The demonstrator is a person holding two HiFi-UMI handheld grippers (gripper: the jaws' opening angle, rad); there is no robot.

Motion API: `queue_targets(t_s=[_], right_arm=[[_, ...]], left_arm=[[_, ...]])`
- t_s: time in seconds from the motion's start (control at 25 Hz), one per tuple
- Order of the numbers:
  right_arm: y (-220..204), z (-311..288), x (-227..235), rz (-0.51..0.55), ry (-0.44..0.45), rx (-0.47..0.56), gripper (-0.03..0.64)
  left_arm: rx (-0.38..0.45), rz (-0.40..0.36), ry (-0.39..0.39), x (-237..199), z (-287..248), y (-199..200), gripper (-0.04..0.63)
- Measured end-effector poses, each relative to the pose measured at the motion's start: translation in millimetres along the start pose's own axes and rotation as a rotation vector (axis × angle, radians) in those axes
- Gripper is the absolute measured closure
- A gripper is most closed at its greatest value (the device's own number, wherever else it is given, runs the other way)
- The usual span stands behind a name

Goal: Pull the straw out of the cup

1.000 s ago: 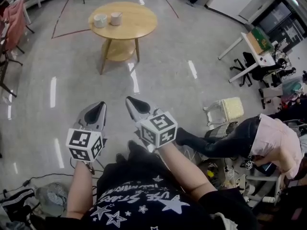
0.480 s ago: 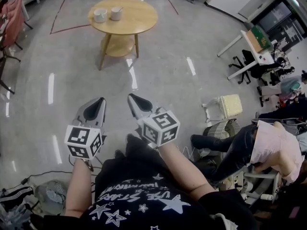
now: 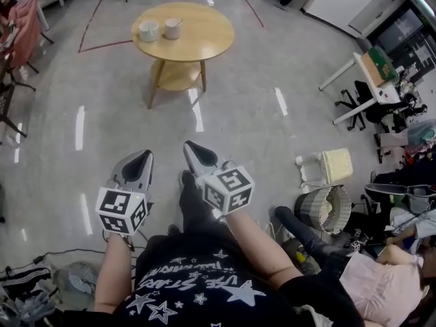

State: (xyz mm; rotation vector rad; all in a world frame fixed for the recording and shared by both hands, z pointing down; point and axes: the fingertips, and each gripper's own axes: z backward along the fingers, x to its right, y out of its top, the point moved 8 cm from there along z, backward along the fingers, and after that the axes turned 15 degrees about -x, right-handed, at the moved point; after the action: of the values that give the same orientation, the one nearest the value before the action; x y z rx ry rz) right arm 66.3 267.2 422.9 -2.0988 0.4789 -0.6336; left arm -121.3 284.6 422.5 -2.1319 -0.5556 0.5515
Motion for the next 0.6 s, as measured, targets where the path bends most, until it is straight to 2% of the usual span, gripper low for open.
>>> queue_targets(t_s=[0.4,0.6], right_arm=[[72.3,-81.9,97.7,-0.008,0.074,-0.040,0.617],[106.0,-108.8,146.2,0.000,0.093,-0.051,0.618]], left_arm=[[-0.047,0.034,0.054,-57.3,-94.7,73.6,0.586],[-0.040,0.068,0.088,-80.2,-131.7,111.7,0.588]])
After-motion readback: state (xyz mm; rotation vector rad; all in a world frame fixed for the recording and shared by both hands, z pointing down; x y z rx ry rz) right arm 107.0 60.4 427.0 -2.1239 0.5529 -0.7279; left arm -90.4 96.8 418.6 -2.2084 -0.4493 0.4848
